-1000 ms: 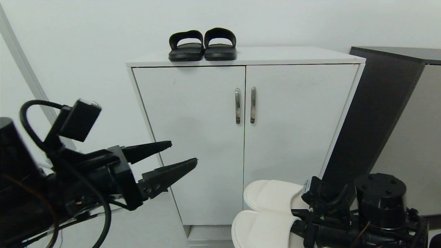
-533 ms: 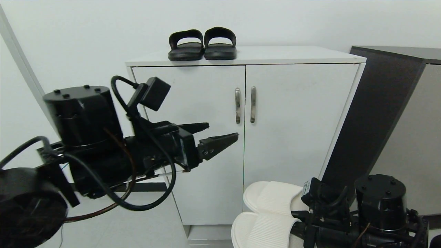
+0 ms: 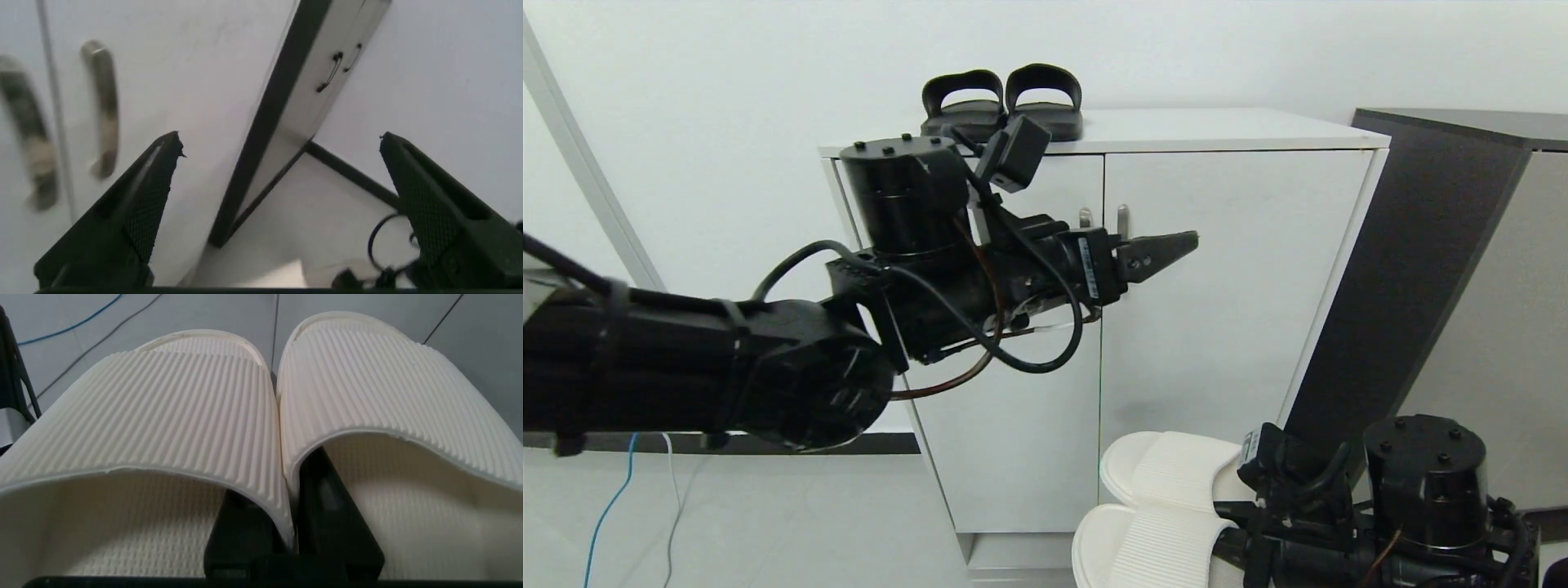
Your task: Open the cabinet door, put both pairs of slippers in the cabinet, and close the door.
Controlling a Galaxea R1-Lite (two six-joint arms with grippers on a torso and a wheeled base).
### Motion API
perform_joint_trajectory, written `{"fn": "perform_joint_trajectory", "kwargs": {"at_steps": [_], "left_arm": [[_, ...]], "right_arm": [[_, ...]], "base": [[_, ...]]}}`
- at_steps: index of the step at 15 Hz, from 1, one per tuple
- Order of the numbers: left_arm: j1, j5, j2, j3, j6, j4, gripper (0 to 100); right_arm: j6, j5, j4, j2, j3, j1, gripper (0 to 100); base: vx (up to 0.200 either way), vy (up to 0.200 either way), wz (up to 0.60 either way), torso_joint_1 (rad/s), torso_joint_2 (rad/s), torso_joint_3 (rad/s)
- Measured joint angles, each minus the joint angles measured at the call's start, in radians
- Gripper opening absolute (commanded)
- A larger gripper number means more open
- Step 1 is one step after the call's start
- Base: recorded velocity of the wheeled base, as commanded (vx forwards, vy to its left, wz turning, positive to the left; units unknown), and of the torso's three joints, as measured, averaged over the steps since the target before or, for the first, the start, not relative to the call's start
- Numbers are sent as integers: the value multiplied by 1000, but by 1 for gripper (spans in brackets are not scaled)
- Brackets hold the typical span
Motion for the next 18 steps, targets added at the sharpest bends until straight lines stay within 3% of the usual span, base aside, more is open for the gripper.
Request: {"fn": "perform_joint_trajectory", "kwargs": {"at_steps": [2, 5, 7, 8, 11, 14, 15, 18], "left_arm": [[1, -4, 68, -90, -68, 6, 100], [26, -79, 104, -136, -86, 103, 100], [47, -145, 94, -151, -116, 162, 100], [55, -151, 90, -166, -120, 180, 100], [74, -144, 103, -270, -112, 272, 100], [76, -47, 125, -345, -29, 350, 100], [74, -8, 135, -358, -21, 353, 100], [73, 9, 152, -374, -19, 358, 100]], "right_arm": [[0, 0, 0, 0, 3, -2, 0], [0, 0, 0, 0, 4, -6, 0], [0, 0, 0, 0, 4, -7, 0], [0, 0, 0, 0, 5, -8, 0], [0, 0, 0, 1, 2, -8, 0], [0, 0, 0, 1, 1, -9, 0], [0, 0, 0, 1, 1, -9, 0], [0, 0, 0, 2, 1, -8, 0]], "base": [[0, 0, 0, 0, 0, 0], [0, 0, 0, 0, 0, 0], [0, 0, 0, 0, 0, 0], [0, 0, 0, 0, 0, 0], [0, 0, 0, 0, 0, 0], [0, 0, 0, 0, 0, 0], [0, 0, 0, 0, 0, 0], [0, 0, 0, 0, 0, 0]]}}
